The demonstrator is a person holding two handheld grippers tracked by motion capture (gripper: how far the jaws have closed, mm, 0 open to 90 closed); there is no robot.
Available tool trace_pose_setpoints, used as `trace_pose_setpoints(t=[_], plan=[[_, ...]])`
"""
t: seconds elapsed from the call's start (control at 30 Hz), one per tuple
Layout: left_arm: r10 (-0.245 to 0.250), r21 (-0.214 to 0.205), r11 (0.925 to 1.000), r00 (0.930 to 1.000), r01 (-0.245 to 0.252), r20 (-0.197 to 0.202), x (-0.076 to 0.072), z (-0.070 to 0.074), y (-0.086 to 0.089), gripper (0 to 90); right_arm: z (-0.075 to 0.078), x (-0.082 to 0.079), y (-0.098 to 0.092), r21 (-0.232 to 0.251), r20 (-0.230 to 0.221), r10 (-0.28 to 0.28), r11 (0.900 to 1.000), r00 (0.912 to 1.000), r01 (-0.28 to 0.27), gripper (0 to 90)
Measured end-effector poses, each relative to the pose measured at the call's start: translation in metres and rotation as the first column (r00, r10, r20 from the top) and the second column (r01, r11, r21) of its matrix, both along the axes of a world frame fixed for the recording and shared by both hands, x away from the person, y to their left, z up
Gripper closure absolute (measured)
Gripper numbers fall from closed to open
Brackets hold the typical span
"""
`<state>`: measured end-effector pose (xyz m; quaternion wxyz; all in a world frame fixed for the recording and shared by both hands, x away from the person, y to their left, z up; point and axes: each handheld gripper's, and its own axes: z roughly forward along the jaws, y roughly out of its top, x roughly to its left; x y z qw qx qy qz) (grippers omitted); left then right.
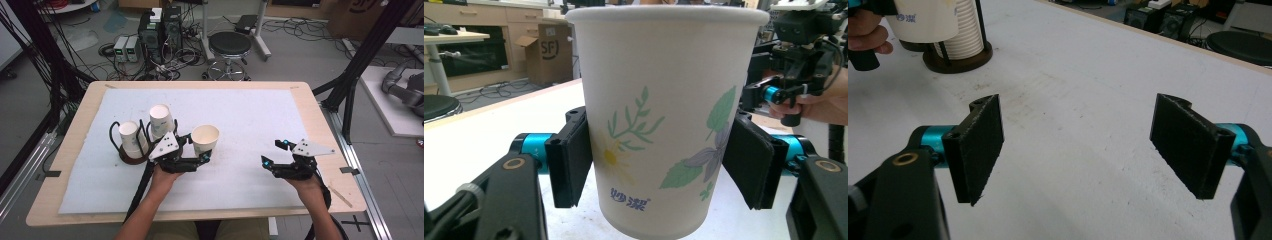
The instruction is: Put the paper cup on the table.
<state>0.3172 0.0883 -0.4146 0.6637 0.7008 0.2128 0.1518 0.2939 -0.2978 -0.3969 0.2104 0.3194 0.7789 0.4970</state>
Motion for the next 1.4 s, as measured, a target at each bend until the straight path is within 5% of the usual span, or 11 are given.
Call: trace_pose_setpoints(t=[0.57,0.87,1.17,1.3,1.4], plan=[[0.107,0.007,0.9942,0.9931,-0.107,-0.047,0.022,-0.018,-0.025,32.9,-0.001,-0.004,-0.005,-0.004,0.000,-0.015,0.9999,0.9999,0.015,22.1],[0.123,0.134,0.9845,0.9894,-0.112,-0.077,0.030,-0.033,-0.042,33.0,-0.002,-0.004,-0.004,-0.006,-0.002,-0.007,1.0000,1.0000,0.007,22.1],[0.154,0.186,0.9739,0.9807,-0.130,-0.120,0.034,-0.038,-0.049,33.8,-0.002,-0.004,-0.003,-0.009,-0.004,0.002,1.0000,1.0000,-0.002,22.1],[0.174,0.275,0.9519,0.9773,-0.135,-0.121,0.034,-0.037,-0.058,34.4,-0.001,-0.004,-0.002,-0.008,-0.004,0.003,1.0000,1.0000,-0.003,22.1],[0.169,0.356,0.9282,0.9750,-0.109,-0.144,0.035,-0.037,-0.065,34.5,-0.001,-0.004,-0.002,-0.010,-0.002,0.006,0.9999,1.0000,-0.006,22.1]])
